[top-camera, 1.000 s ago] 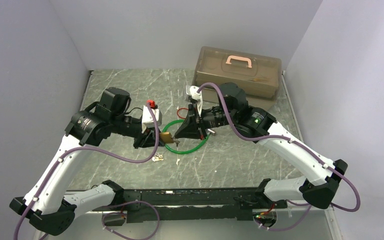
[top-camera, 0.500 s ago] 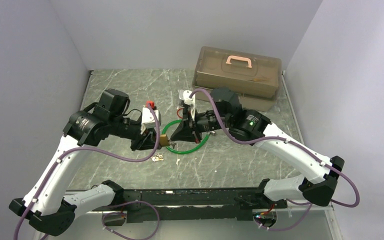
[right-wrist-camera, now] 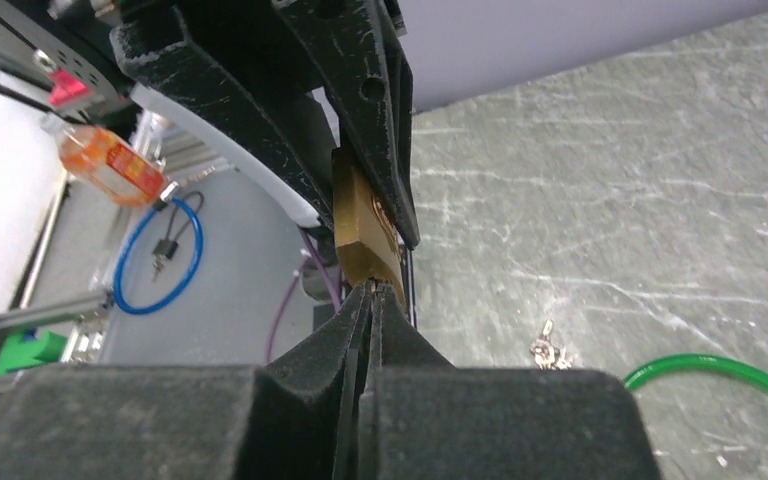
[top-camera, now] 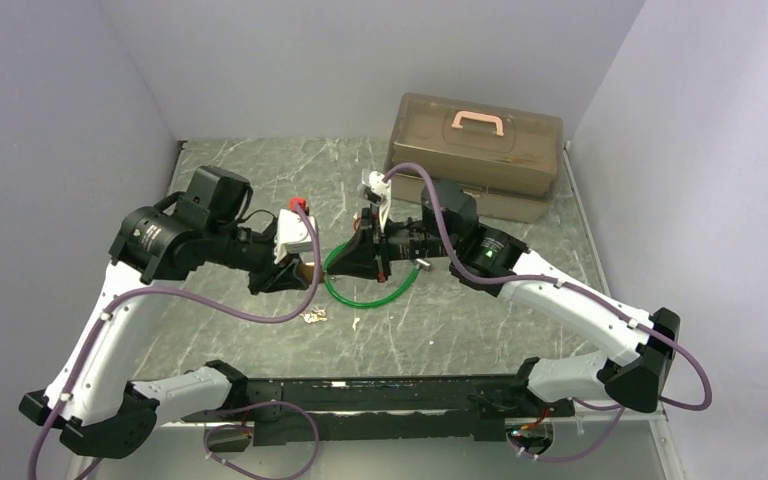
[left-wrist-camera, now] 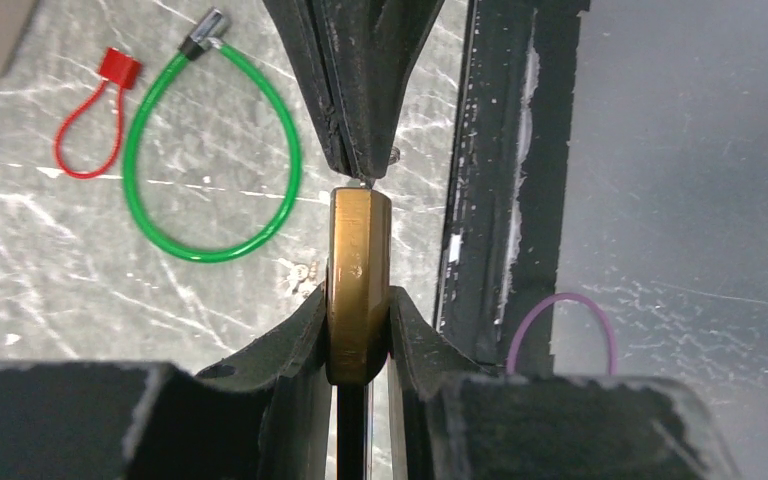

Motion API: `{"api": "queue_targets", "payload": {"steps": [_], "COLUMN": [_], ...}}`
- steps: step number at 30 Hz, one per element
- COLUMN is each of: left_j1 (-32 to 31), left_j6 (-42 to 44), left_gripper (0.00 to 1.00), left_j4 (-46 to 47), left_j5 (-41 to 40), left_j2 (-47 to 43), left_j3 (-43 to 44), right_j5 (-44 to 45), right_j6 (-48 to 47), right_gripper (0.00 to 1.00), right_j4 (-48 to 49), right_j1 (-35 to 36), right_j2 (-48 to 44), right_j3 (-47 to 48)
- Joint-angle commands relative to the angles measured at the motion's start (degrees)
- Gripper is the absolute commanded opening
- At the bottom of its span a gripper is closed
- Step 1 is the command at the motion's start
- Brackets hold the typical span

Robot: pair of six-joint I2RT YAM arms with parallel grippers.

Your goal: Unlock with the key

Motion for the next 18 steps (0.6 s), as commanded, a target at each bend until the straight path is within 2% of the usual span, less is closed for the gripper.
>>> {"api": "queue_targets", "payload": {"steps": [1, 8, 18], "left_j1": [-0.7, -0.9, -1.8], "left_j6": [6.4, 7.0, 14.4], "left_gripper": [0.0, 0.0, 0.0], "left_j4": [7.5, 10.7, 19.1], "left_j5": [8.1, 5.8, -4.1], "left_j2": [0.8, -2.1, -8.6], "left_j3": [8.8, 8.4, 3.3], "right_j5": [-1.5, -0.7, -3.3], "right_j6": [8.2, 12.7, 20.1], "right_gripper": [0.0, 0.0, 0.0], "right_j4": [7.3, 2.3, -0.9], "right_j1": [-0.3, -1.9, -3.9], "right_j2": [3.4, 4.7, 7.3], "right_j3": [-0.9, 2.4, 5.8]}}
